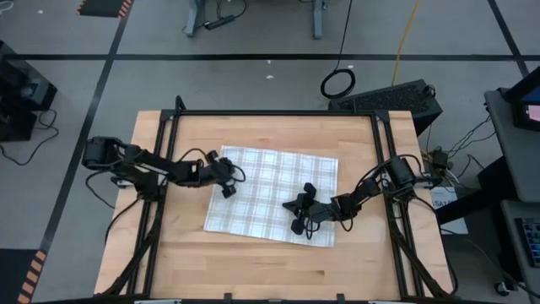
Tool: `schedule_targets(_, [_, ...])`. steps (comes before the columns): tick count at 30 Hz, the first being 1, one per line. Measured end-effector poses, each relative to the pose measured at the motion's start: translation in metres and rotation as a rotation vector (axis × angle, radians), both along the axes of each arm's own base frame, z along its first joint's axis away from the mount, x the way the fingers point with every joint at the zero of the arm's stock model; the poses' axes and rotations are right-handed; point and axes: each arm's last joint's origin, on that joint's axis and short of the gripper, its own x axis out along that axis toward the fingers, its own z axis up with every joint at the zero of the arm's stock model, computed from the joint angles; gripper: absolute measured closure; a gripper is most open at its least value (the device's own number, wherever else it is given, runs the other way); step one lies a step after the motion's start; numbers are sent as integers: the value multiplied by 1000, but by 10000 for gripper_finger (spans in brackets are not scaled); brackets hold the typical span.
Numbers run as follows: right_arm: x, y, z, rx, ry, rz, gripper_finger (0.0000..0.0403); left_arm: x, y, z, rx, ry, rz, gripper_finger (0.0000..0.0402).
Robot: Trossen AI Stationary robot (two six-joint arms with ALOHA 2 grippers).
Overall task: Roll towel
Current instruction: Fold the brown checkered towel
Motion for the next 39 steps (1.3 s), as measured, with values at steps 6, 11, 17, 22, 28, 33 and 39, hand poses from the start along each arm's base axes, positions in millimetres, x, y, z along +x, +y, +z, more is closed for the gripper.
schedule_targets(6, [1,3,9,5,-37,37,399,-2,6,0,22,-9,-9,378])
schedule_targets(11, [5,1,35,-12,-135,52,399,8,13,15,116,-136,-68,378])
schedule_targets(17, [8,-12,50,-116,-151,43,399,-6,46,-2,100,-25,83,378])
schedule_targets(22, [9,-30,44,-152,-71,-6,399,-13,61,-18,63,10,169,378])
schedule_targets(28, [5,-31,39,-90,12,17,399,-13,64,-20,91,18,178,378])
schedule_targets(33, [-9,-27,48,34,162,71,399,-14,64,-8,134,-29,202,378])
schedule_targets(39, [-36,-15,66,51,310,39,399,-4,43,9,-32,-217,101,378])
